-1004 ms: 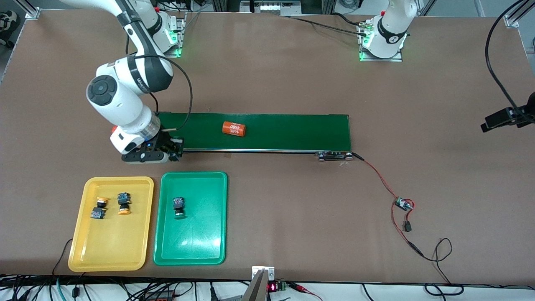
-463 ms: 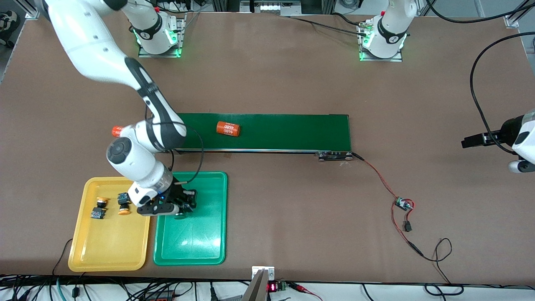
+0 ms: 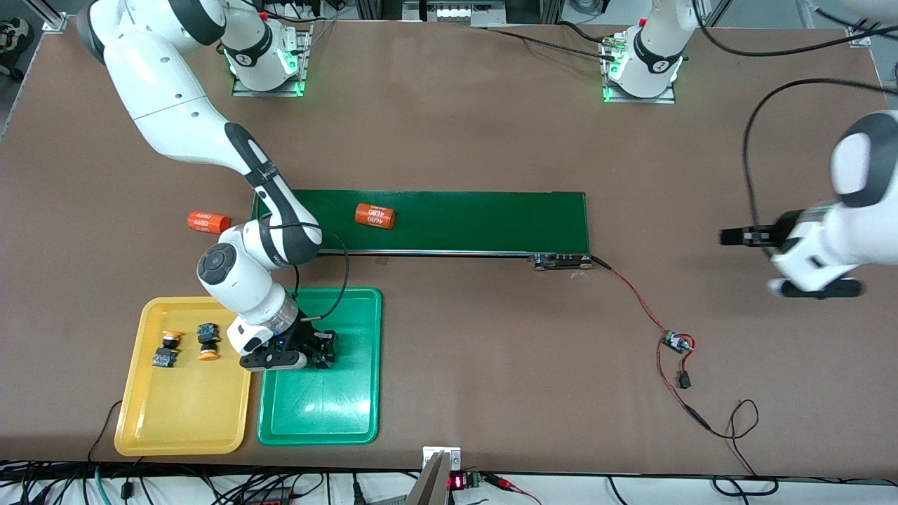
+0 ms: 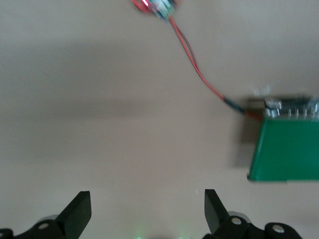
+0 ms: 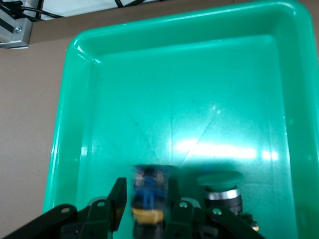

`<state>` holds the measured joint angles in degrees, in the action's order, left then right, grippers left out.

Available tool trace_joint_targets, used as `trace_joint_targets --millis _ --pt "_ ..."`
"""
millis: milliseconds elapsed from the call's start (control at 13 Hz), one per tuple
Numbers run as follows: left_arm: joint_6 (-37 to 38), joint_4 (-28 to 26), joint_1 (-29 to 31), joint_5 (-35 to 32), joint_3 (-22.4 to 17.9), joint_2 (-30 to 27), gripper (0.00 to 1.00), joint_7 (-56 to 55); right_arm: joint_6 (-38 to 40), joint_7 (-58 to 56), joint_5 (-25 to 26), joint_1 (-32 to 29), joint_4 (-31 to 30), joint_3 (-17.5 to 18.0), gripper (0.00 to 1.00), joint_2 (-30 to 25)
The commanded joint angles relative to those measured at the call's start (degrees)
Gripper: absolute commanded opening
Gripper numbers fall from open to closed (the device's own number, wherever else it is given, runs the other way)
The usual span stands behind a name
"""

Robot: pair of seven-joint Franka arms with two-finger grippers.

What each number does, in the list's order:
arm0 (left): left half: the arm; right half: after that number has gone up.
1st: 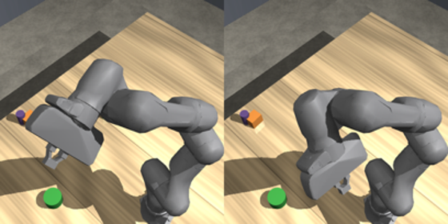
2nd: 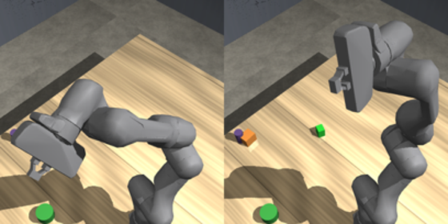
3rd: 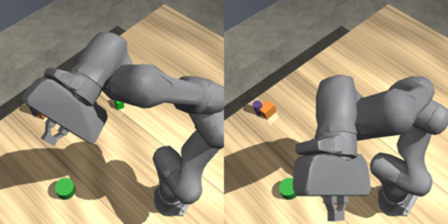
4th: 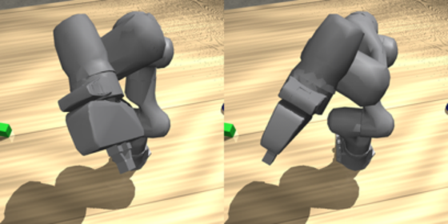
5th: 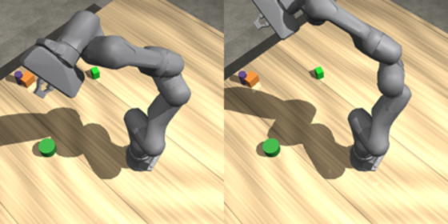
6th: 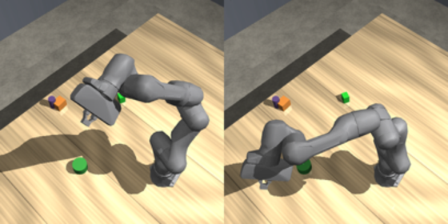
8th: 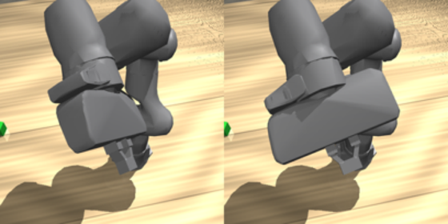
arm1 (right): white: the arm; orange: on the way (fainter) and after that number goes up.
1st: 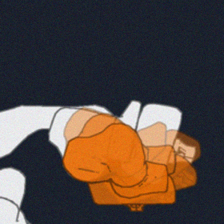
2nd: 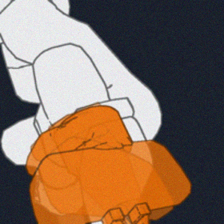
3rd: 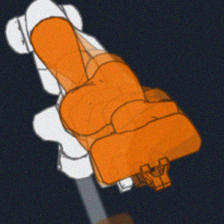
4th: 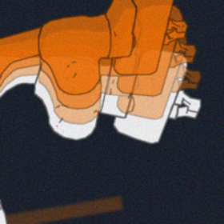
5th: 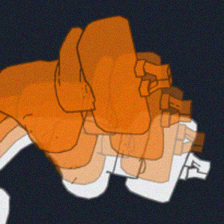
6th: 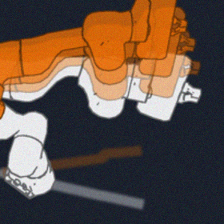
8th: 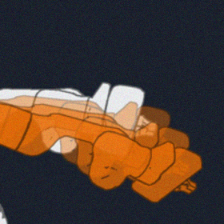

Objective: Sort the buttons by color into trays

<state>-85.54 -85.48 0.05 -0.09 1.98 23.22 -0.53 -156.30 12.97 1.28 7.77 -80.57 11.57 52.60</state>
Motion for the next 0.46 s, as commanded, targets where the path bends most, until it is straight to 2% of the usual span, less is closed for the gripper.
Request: trace_joint_targets --millis 0,154,386 --pt "4.8 1.9 -6.4 -1.5 -0.7 5.2 1.00 0.4 0.5 -0.2 0.0 2.5 0.1 -3.0 1.00 -1.9" --pt "7.4 1.5 -7.8 -1.8 -0.5 6.5 1.00 0.4 1.8 0.0 -0.1 2.4 -2.6 -3.1 1.00 -5.0" --pt "10.3 1.8 -9.3 -1.6 -0.6 9.6 1.00 0.5 13.3 0.2 0.0 2.0 -7.7 -4.5 1.00 -15.8"
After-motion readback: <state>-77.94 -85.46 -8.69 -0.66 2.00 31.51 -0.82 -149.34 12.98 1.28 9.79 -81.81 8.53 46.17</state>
